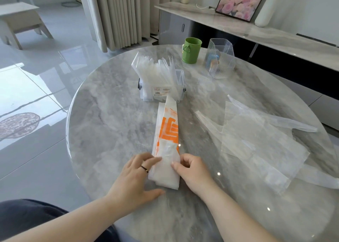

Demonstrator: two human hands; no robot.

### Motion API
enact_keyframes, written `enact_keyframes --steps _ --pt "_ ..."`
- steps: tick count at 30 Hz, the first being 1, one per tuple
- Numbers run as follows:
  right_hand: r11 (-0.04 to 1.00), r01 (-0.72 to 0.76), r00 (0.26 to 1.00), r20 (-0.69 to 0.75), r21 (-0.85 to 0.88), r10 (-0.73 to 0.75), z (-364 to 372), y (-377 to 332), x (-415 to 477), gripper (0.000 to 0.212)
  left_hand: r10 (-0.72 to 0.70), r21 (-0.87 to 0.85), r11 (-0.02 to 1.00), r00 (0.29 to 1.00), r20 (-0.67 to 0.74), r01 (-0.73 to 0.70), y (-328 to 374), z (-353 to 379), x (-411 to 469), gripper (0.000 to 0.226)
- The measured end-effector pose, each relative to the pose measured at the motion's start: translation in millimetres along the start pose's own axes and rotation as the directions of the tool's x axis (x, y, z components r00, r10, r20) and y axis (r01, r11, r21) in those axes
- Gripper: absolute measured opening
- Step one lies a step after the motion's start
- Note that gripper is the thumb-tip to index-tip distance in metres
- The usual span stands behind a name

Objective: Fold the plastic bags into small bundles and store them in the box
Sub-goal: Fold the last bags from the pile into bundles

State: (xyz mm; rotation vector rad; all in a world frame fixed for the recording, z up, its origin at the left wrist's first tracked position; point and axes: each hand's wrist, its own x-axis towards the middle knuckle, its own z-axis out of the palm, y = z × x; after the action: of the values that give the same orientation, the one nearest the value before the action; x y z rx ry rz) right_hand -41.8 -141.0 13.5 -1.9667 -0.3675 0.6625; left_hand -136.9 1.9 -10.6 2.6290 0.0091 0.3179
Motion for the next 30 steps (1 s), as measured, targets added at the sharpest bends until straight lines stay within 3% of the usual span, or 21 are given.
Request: enact_keyframes --steps 2,7,9,10,13,16,20,22,25,27,30 --pt "0.994 0.001 0.999 -0.051 -0.106 -0.006 2 3 2 0.036 0.029 0.038 0.999 0.998 -0.063 -0.027 0 -2 2 0.068" --pt "0.969 -0.053 0.995 -0.093 -0.243 0.031 2 -2 11 0.031 0.248 0.251 0.933 0.966 0.074 -0.259 -1 2 4 0.069" --pt "0.943 -0.067 0.994 -0.101 -0.326 0.036 3 -4 15 0.030 0.233 0.298 0.920 0.967 0.106 -0.254 -2 3 3 0.041" --pt "0.927 -0.072 0.994 -0.108 -0.367 0.034 3 -5 16 0.031 0.209 0.300 0.925 0.971 0.115 -0.234 -4 3 3 0.039" --pt "0.883 -0.086 0.992 -0.117 -0.461 0.035 3 -9 19 0.032 0.146 0.336 0.922 0.977 0.152 -0.190 -4 3 5 0.064" --pt "0.853 -0.047 0.994 -0.107 -0.520 -0.011 4 -14 21 0.016 0.172 0.313 0.926 0.973 0.151 -0.212 0 4 6 0.049" --pt "0.805 0.022 0.947 -0.246 -0.592 -0.207 -4 -14 24 0.042 0.202 0.313 0.925 0.976 0.082 -0.217 2 5 11 0.046" --pt "0.765 0.208 0.851 -0.272 -0.610 -0.449 -11 -8 26 0.038 0.216 0.307 0.926 0.976 0.042 -0.218 3 5 12 0.043" --pt "0.522 0.491 0.687 -0.059 -0.698 -0.725 -24 14 25 0.028 0.261 0.320 0.916 0.965 -0.022 -0.240 3 8 15 0.043" --pt "0.406 0.570 0.669 0.117 -0.715 -0.734 -29 32 20 0.036 0.276 0.340 0.908 0.960 -0.041 -0.246 2 11 18 0.044" --pt "0.290 0.598 0.669 0.266 -0.747 -0.694 -31 44 14 0.049 0.267 0.337 0.909 0.963 -0.024 -0.244 2 13 23 0.041"
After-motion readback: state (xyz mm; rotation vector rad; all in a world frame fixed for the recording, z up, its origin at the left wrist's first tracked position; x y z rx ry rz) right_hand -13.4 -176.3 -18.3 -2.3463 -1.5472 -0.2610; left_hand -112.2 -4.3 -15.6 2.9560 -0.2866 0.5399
